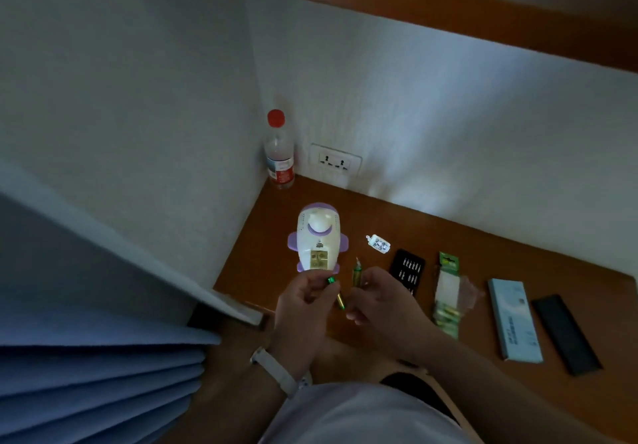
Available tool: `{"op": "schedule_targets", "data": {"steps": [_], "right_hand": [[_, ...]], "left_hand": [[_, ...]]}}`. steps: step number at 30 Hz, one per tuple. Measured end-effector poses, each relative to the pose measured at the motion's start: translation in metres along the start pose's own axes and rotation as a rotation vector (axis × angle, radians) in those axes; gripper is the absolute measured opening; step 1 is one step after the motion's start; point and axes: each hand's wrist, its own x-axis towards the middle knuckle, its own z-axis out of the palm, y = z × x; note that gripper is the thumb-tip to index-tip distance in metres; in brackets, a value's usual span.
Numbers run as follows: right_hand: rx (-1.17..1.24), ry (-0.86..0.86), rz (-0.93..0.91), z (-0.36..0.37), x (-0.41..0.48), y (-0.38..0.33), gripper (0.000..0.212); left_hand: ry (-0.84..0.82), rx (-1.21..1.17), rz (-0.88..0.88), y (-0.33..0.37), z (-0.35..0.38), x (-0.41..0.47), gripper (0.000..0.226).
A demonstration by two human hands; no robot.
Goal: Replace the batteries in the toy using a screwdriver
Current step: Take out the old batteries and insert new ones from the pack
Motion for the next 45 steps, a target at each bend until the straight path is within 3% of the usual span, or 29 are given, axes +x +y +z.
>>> {"op": "schedule_targets", "data": {"steps": [6, 12, 19, 26, 33, 45], "right_hand": [[-0.217, 0.087, -0.071, 0.007, 0.001, 0.000, 0.009], [-0.197, 0.105, -0.137, 0.009, 0.011, 0.004, 0.009], [-0.206, -0.019, -0.181, 0.009, 0.032, -0.011, 0.048], [-0.248, 0.044, -0.247, -0.003, 0.049, -0.019, 0.025], [-0.351, 0.108, -0.298, -0.001, 0.058, -0.011, 0.033], [-0.454, 0.132, -0.504, 0.013, 0.066, -0.009, 0.028]], "left_hand": [[-0.029, -0.141, -0.070, 0.004, -0.016, 0.008, 0.016], [-0.014, -0.115, -0.056, 0.008, -0.023, 0.018, 0.015], [-0.024, 0.002, 0.035, 0.014, -0.037, 0.029, 0.024], [0.041, 0.224, 0.145, 0.015, -0.045, 0.054, 0.026], [0.000, 0.345, 0.247, 0.011, -0.037, 0.067, 0.029], [-0.015, 0.439, 0.335, 0.010, -0.035, 0.070, 0.026]]}}
